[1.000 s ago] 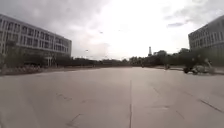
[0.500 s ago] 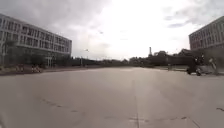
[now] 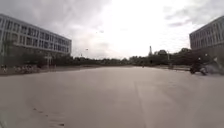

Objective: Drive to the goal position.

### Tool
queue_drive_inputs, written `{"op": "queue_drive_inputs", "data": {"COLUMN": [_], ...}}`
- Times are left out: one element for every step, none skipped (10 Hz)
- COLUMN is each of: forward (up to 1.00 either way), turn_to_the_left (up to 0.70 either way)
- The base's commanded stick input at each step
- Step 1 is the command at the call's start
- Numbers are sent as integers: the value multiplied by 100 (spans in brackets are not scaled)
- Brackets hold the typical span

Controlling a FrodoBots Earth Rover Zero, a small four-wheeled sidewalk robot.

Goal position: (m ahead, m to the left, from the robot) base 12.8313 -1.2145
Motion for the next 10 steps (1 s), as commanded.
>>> {"op": "queue_drive_inputs", "data": {"forward": [70,70,70,70,70,70,70,70,70,70], "turn_to_the_left": [0,0,0,0,0,0,0,0,0,0]}}
